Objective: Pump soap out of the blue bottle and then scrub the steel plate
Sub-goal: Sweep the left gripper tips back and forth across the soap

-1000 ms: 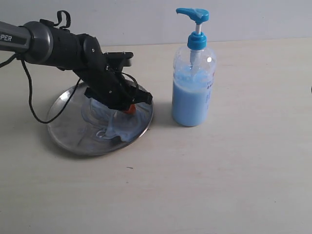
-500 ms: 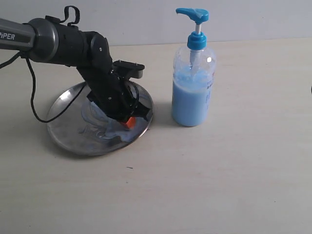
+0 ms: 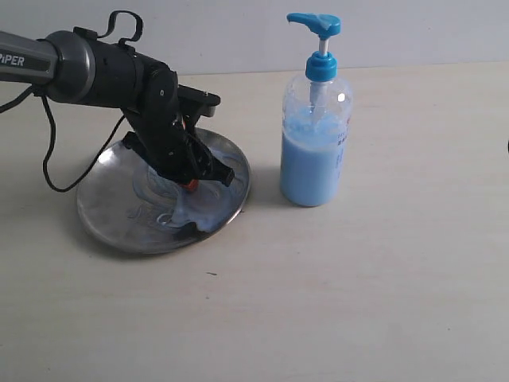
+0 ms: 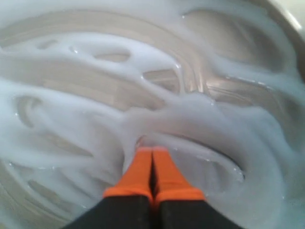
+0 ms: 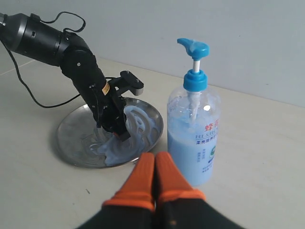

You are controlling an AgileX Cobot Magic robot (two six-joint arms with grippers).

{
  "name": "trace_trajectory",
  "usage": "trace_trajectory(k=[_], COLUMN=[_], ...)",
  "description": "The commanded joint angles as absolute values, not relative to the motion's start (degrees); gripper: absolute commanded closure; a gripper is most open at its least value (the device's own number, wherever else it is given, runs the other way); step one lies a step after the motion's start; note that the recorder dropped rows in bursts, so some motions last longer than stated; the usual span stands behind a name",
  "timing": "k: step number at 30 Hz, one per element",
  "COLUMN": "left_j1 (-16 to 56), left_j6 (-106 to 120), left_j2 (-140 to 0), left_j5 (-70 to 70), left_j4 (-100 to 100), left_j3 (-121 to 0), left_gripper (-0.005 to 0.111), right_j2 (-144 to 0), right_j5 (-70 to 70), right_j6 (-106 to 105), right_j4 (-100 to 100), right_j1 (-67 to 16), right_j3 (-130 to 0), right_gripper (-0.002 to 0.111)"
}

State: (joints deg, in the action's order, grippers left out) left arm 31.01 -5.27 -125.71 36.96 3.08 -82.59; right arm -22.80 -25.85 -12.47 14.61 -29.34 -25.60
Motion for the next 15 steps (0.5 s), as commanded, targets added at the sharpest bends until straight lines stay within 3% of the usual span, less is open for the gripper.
trace_trajectory(k=[1,15], left_j1=[30.82,30.93], left_j6=[-6.46,1.11], left_j2=[-127.73,-126.69], left_j5=[38.1,45.76], left_j4=[3.34,-3.93], left_j3=[-81.48,-81.48], left_gripper=[0.107,0.107], right_j2=[-22.7,-22.7], right_j5=[-25.21,-25.21], right_j6=[-12.45,-12.45], right_j4=[14.74,14.74], right_j1=[-29.28,-29.28], right_j3=[-25.32,-25.32], right_gripper=[0.108,0.108])
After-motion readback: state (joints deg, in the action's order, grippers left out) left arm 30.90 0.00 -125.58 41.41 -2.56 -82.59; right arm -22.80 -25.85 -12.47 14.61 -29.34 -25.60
